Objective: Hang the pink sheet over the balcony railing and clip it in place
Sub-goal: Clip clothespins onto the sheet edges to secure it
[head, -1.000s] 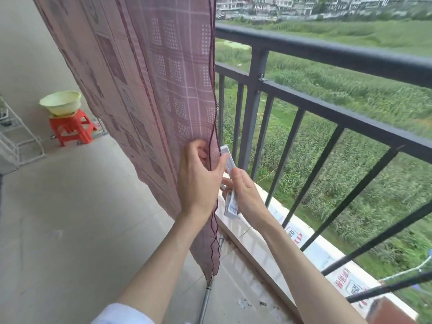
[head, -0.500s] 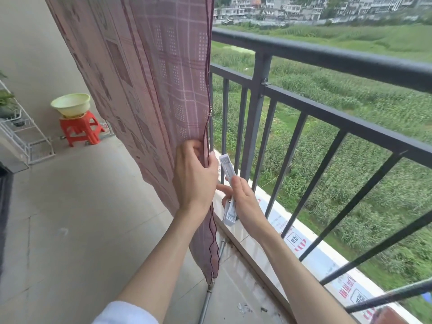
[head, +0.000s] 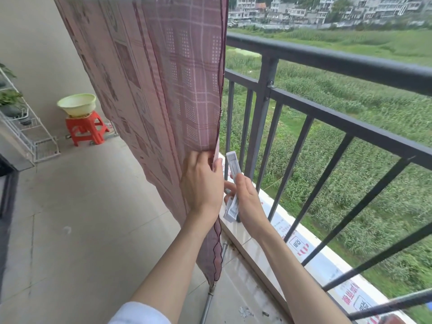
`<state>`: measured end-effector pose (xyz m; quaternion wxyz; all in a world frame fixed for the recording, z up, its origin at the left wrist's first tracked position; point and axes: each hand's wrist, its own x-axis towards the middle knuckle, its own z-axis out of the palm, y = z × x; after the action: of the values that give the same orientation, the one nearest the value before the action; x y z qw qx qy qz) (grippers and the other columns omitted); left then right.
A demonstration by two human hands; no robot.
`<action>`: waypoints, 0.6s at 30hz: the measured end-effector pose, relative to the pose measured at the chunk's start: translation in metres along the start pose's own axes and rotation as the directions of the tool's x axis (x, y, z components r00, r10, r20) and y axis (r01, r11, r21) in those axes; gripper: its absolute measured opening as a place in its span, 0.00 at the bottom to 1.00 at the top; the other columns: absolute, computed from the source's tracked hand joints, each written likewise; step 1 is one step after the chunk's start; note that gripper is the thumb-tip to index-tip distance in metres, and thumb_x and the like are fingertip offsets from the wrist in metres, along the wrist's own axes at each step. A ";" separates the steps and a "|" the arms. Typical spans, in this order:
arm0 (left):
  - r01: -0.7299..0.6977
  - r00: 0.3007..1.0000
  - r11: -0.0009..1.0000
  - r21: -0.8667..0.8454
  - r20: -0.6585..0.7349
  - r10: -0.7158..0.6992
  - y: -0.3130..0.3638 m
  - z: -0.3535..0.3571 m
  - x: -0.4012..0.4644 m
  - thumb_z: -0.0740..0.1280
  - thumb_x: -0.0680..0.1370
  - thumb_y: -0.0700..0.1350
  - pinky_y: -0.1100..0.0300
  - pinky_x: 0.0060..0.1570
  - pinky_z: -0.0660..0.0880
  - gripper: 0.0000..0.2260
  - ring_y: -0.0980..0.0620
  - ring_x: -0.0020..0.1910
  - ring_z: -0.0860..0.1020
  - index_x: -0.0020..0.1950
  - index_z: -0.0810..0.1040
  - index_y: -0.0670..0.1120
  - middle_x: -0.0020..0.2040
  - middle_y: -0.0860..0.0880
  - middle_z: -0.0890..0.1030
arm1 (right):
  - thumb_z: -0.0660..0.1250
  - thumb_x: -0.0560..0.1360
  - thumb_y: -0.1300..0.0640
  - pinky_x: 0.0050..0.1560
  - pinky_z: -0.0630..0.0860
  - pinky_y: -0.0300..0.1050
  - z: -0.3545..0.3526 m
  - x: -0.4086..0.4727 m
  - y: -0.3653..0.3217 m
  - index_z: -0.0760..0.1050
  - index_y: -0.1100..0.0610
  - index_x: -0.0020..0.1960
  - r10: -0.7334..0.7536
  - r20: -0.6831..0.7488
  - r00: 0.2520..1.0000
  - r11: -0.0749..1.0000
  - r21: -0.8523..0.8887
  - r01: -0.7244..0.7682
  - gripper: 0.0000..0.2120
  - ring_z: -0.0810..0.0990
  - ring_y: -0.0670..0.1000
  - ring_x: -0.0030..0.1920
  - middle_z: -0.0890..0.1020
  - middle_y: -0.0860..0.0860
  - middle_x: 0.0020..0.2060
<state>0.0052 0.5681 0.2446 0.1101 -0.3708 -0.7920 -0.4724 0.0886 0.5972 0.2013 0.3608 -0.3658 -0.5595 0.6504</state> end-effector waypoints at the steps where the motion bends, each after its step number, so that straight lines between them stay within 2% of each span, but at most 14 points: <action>1: -0.002 1.000 1.000 0.013 -0.007 0.002 0.001 0.001 0.000 0.67 0.74 0.46 0.61 0.36 0.61 0.06 0.48 0.45 0.75 0.42 0.79 0.44 0.45 0.48 0.78 | 0.50 0.80 0.43 0.28 0.68 0.36 0.000 0.000 0.000 0.67 0.54 0.52 0.009 -0.003 1.000 1.000 0.017 -0.009 0.16 0.68 0.53 0.36 0.84 0.37 0.40; 4: 0.026 0.999 0.999 -0.021 -0.029 -0.027 0.002 0.002 0.002 0.67 0.72 0.44 0.63 0.36 0.60 0.05 0.47 0.44 0.75 0.40 0.79 0.43 0.44 0.47 0.78 | 0.51 0.80 0.45 0.33 0.68 0.44 -0.002 -0.001 0.001 0.67 0.55 0.51 0.009 -0.011 1.000 0.999 0.049 -0.008 0.15 0.67 0.53 0.33 0.85 0.40 0.41; 7: 0.060 0.998 0.987 -0.147 0.015 -0.059 -0.001 0.001 -0.002 0.67 0.72 0.43 0.68 0.36 0.59 0.04 0.52 0.42 0.73 0.42 0.78 0.43 0.44 0.47 0.76 | 0.54 0.79 0.44 0.39 0.68 0.50 -0.006 -0.004 0.004 0.68 0.53 0.49 -0.014 -0.029 0.999 1.000 0.008 0.014 0.13 0.67 0.56 0.35 0.85 0.41 0.43; 9: 0.101 0.994 0.965 -0.242 0.061 -0.089 -0.004 -0.002 -0.002 0.66 0.72 0.41 0.73 0.37 0.62 0.01 0.58 0.37 0.69 0.40 0.75 0.44 0.43 0.48 0.75 | 0.55 0.76 0.41 0.47 0.70 0.51 -0.010 -0.006 0.007 0.70 0.52 0.50 -0.037 -0.040 0.999 0.998 -0.053 0.035 0.15 0.72 0.52 0.37 0.85 0.44 0.46; 11: 0.159 0.985 0.941 -0.299 0.108 -0.132 -0.006 -0.005 0.000 0.66 0.72 0.41 0.73 0.36 0.64 0.03 0.58 0.36 0.71 0.40 0.74 0.46 0.40 0.50 0.76 | 0.58 0.73 0.38 0.53 0.71 0.54 -0.014 -0.009 0.010 0.72 0.53 0.50 -0.041 -0.050 0.998 0.996 -0.081 0.037 0.19 0.75 0.46 0.41 0.85 0.46 0.47; 14: 0.187 0.978 0.924 -0.332 0.153 -0.143 -0.008 -0.009 0.000 0.67 0.73 0.40 0.76 0.33 0.66 0.05 0.61 0.33 0.72 0.39 0.71 0.46 0.34 0.56 0.74 | 0.62 0.72 0.39 0.50 0.75 0.60 -0.023 -0.015 0.014 0.74 0.53 0.50 -0.032 -0.074 0.997 0.995 -0.092 0.025 0.18 0.75 0.48 0.39 0.85 0.47 0.46; 16: 0.183 0.976 0.917 -0.355 0.178 -0.125 -0.009 -0.012 0.000 0.67 0.74 0.41 0.78 0.33 0.66 0.06 0.63 0.34 0.73 0.42 0.71 0.47 0.35 0.59 0.73 | 0.64 0.72 0.40 0.43 0.74 0.54 -0.029 -0.020 0.018 0.75 0.51 0.48 -0.059 -0.095 0.994 0.989 -0.139 0.046 0.15 0.75 0.47 0.37 0.85 0.47 0.44; 18: 0.183 0.972 0.911 -0.370 0.206 -0.112 -0.011 -0.014 0.000 0.68 0.74 0.42 0.78 0.33 0.66 0.05 0.63 0.34 0.73 0.44 0.72 0.48 0.35 0.59 0.74 | 0.65 0.72 0.43 0.43 0.72 0.43 -0.034 -0.027 0.022 0.76 0.50 0.47 -0.104 -0.104 0.989 0.978 -0.193 0.083 0.11 0.77 0.44 0.38 0.85 0.46 0.42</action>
<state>-0.0050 0.5531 0.2449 -0.0735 -0.3652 -0.7156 -0.5908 0.1300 0.5872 0.1778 0.3861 -0.4080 -0.6137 0.5548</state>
